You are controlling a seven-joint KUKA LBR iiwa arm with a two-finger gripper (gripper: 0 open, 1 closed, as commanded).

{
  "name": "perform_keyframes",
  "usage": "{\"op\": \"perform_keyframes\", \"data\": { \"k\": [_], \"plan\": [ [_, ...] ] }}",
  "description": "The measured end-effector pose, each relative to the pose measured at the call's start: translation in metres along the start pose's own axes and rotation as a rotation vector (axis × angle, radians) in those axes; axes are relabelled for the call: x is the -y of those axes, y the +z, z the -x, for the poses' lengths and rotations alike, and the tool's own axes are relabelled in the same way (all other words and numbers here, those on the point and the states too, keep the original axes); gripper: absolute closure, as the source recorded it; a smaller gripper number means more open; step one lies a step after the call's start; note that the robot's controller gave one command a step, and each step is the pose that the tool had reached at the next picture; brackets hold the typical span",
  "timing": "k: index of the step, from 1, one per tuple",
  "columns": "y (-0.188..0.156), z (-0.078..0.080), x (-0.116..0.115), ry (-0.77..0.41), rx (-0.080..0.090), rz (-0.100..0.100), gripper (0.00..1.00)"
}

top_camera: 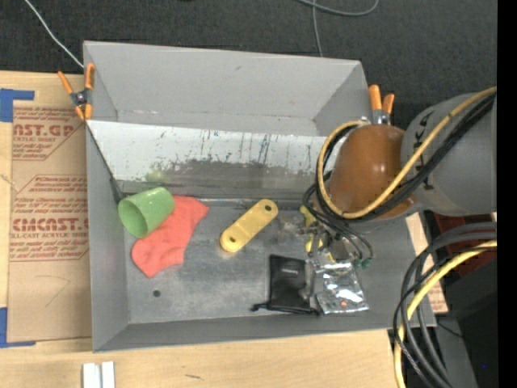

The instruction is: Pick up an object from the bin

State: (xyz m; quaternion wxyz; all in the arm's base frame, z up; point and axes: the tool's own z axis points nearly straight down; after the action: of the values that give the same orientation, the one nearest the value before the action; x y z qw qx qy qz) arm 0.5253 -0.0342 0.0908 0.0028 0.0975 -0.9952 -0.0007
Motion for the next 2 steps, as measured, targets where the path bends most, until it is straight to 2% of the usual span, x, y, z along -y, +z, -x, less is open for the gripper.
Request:
{"op": "perform_keyframes", "data": {
  "k": [1,2],
  "plan": [
    [0.0188,0.0477,0.0218,-0.227,0.009,0.0,1.0],
    [0.0188,0.0477,0.0218,-0.227,0.009,0.0,1.0]
  ]
}}
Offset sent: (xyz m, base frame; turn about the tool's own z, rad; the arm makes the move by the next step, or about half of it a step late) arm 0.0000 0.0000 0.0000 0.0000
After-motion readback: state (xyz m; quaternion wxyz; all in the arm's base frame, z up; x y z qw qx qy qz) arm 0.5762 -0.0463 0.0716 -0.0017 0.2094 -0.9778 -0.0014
